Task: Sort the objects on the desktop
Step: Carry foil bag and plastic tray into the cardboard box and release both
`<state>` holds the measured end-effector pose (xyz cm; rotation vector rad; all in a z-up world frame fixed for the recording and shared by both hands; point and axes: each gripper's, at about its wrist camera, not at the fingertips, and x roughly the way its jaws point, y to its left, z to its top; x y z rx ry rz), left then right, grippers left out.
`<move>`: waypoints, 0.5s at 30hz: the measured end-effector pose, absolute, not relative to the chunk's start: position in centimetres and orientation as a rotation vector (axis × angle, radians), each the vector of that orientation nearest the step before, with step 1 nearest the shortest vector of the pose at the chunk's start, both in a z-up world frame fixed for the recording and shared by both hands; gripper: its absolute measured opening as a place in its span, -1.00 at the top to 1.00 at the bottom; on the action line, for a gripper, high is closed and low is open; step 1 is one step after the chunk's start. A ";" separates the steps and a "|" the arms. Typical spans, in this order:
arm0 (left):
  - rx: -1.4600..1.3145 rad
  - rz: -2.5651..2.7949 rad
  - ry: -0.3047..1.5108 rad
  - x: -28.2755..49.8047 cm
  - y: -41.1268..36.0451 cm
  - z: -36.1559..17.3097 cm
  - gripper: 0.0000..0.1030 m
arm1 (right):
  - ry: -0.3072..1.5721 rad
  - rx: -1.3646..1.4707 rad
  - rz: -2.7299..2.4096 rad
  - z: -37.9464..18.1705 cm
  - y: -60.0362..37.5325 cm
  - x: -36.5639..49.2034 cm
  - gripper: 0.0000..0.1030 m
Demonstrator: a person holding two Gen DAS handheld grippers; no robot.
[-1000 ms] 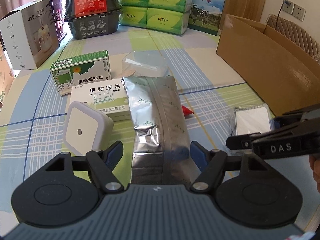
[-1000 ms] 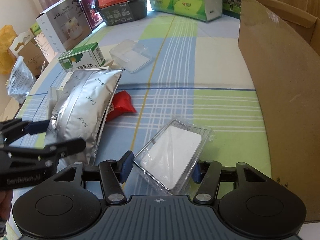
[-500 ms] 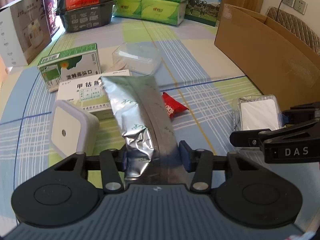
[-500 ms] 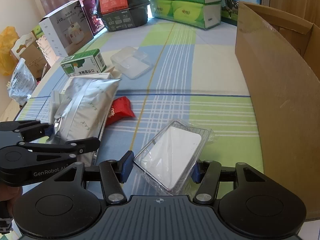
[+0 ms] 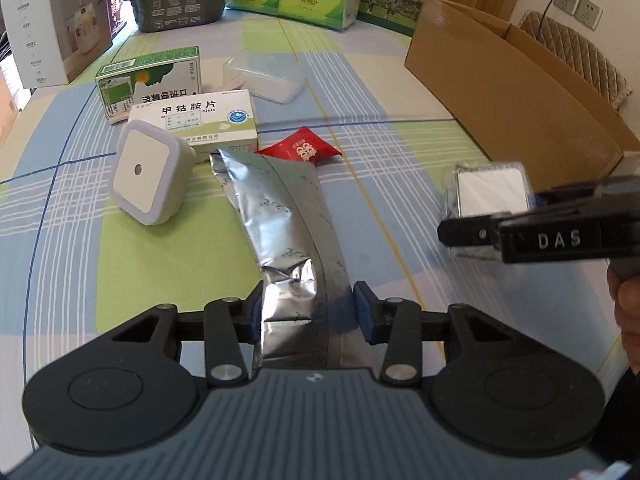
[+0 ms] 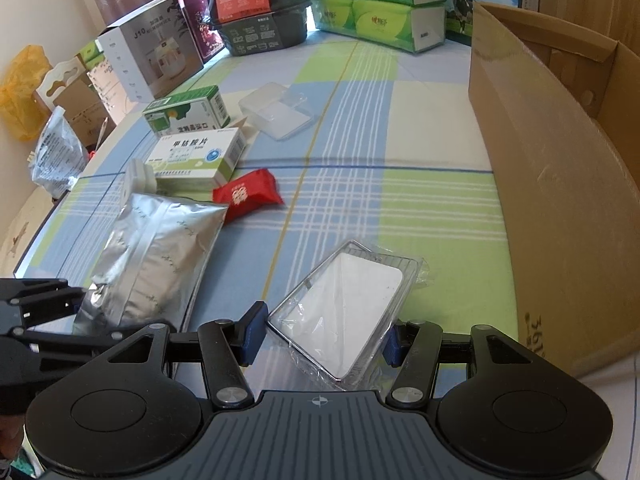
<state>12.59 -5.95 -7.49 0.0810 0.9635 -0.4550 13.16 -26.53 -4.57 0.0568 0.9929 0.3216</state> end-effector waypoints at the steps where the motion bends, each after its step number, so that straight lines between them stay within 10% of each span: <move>1: 0.065 -0.453 0.966 12.8 -5.7 -7.5 0.25 | 0.993 0.055 0.325 -4.6 -26.4 13.2 -0.04; 15: 0.083 -0.443 1.001 14.4 -6.5 -8.1 0.37 | 0.993 0.033 0.331 -5.1 -25.6 13.7 -0.04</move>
